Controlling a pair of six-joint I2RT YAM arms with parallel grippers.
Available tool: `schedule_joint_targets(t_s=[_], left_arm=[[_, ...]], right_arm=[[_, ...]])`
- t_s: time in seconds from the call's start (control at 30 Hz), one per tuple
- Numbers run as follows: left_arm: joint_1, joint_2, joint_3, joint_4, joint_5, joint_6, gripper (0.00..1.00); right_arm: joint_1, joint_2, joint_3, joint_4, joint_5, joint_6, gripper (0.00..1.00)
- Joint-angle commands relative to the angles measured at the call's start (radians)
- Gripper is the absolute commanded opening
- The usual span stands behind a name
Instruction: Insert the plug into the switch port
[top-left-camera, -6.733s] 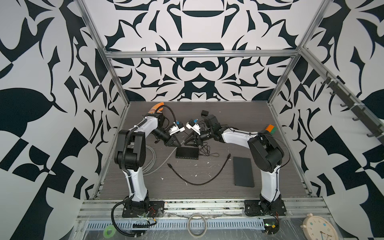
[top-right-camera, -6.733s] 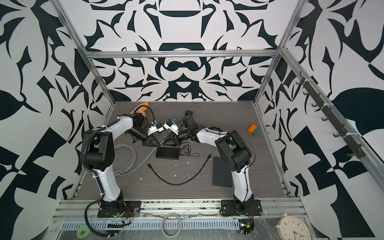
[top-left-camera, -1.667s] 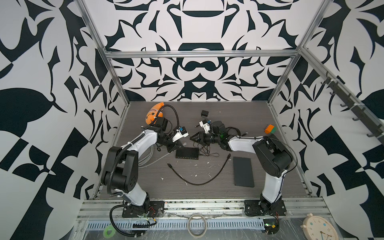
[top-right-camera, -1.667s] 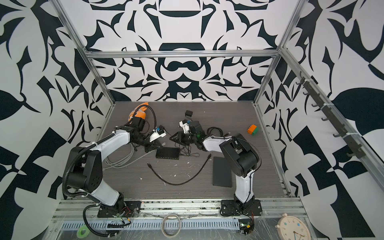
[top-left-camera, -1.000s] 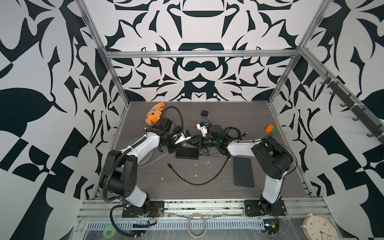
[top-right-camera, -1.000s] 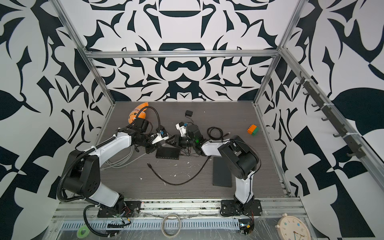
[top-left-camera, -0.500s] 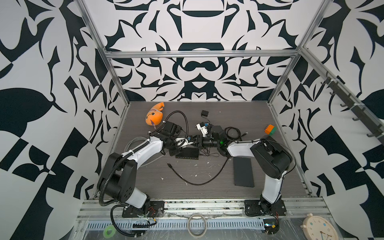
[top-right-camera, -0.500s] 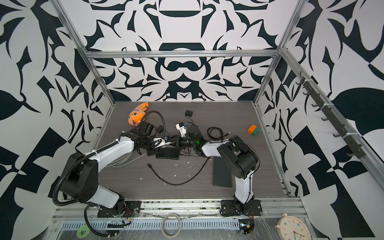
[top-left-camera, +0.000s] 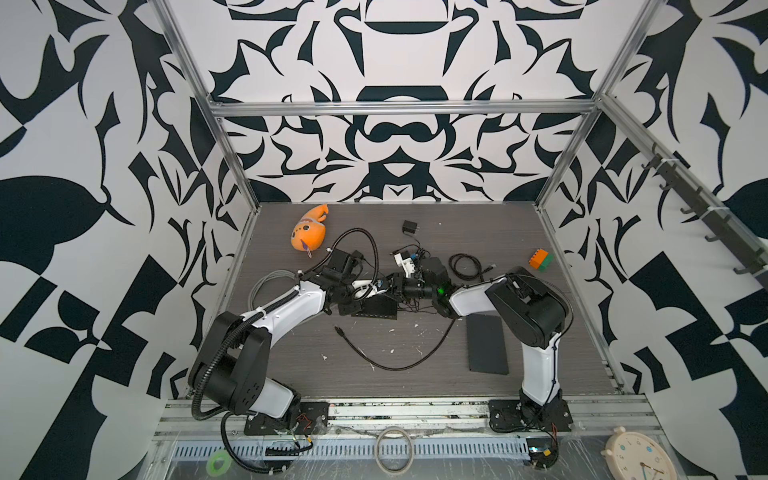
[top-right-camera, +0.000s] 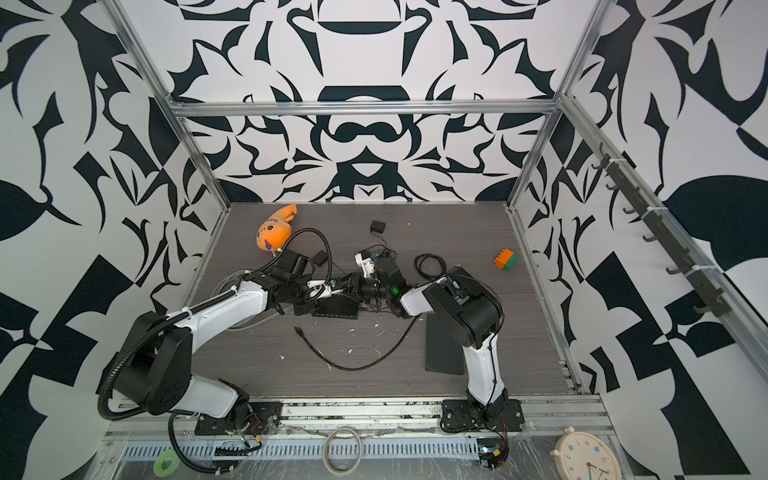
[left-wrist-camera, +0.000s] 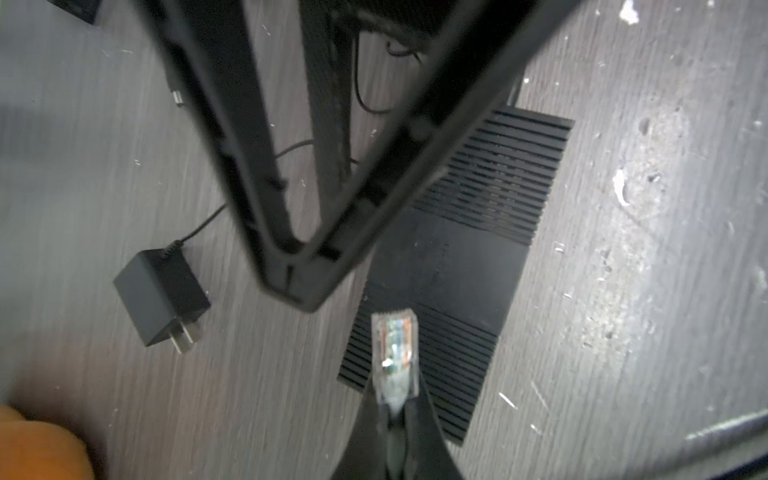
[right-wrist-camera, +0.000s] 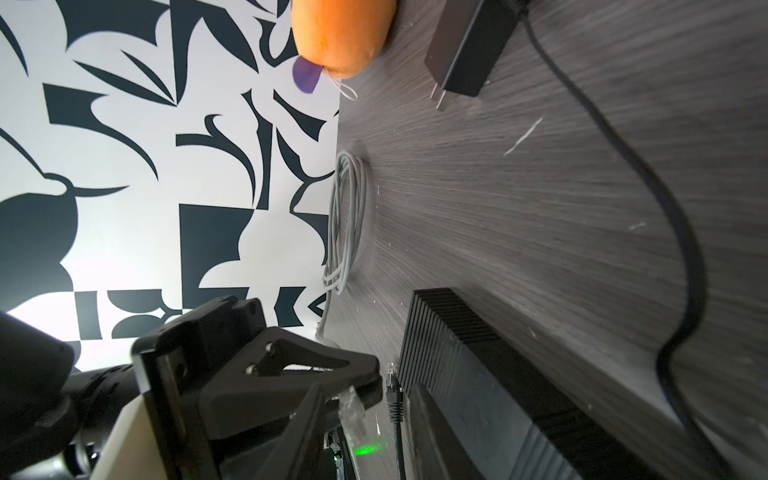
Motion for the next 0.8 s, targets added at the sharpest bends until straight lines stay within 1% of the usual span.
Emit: schedule_joint_targets(t_s=[0.0, 0.43, 0.63, 0.77], left_arm=[[-0.002, -0.024, -0.008, 0.017, 0.009, 0.028, 0.06], [-0.003, -0.017, -0.007, 0.020, 0.019, 0.021, 0.06], [-0.003, -0.025, -0.019, 0.042, 0.007, 0.021, 0.06], [-0.007, -0.044, -0.042, 0.083, -0.011, 0.025, 0.06]], right_arm=[[0.002, -0.026, 0.000, 0.089, 0.007, 0.025, 0.38], [0.028, -0.021, 0.015, 0.068, -0.028, 0.009, 0.34], [0.048, -0.013, 0.028, 0.047, -0.011, 0.021, 0.34], [0.049, -0.008, 0.016, 0.057, 0.025, 0.066, 0.35]])
